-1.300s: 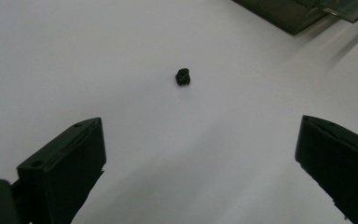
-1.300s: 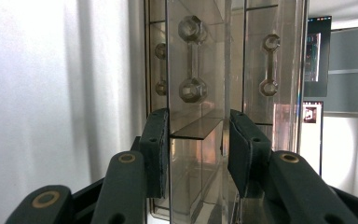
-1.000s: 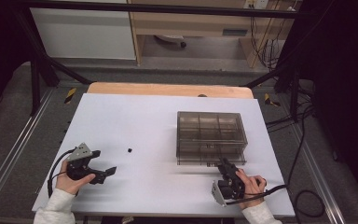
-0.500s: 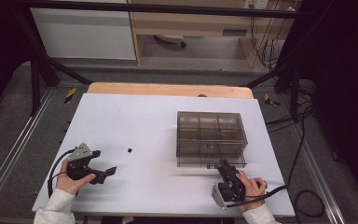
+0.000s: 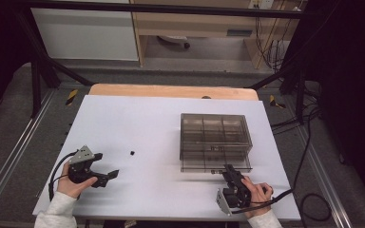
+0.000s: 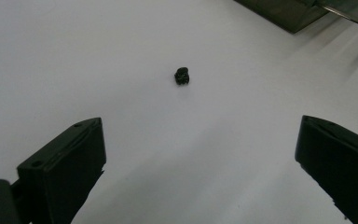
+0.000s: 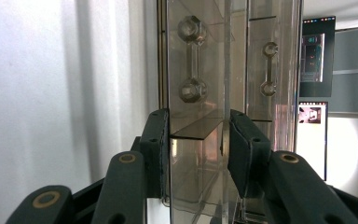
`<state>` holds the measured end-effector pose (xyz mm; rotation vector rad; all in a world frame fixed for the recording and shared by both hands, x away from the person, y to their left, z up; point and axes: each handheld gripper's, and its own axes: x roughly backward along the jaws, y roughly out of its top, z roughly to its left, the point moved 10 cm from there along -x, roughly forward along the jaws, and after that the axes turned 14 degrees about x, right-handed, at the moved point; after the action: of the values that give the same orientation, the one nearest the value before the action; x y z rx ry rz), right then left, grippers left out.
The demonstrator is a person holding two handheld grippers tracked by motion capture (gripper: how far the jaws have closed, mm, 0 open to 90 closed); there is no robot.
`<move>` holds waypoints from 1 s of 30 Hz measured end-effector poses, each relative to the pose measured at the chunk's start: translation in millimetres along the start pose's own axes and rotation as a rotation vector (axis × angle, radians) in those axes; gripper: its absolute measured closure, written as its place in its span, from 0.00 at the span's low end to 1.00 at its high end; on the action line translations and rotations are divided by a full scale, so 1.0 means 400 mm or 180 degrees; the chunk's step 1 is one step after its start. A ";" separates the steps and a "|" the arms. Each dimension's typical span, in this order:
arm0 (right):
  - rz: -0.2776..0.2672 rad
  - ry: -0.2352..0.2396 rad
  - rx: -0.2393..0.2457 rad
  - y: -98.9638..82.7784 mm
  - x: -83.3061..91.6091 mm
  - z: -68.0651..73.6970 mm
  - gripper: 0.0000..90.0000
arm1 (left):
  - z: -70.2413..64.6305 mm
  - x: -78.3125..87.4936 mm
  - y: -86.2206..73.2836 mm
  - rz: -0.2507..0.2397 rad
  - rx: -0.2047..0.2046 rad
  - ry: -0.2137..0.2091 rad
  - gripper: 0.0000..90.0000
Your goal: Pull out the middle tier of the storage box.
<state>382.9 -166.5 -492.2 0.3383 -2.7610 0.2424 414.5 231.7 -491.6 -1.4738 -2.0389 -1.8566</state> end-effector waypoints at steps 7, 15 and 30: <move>0.0002 0.0021 -0.0011 0.002 0.008 0.005 0.69 | -0.001 0.000 0.000 0.0002 -0.0002 -0.0003 0.01; 0.0000 0.0033 -0.0013 0.004 0.010 0.008 0.69 | -0.001 -0.001 -0.001 0.0005 -0.0004 -0.0001 0.01; -0.0020 0.0105 -0.0064 0.003 0.007 0.017 0.70 | -0.001 -0.002 -0.002 0.0011 -0.0006 -0.0004 0.01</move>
<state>378.1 -167.1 -497.6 0.3349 -2.7275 0.2166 414.2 230.9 -492.4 -1.4786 -2.0344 -1.8571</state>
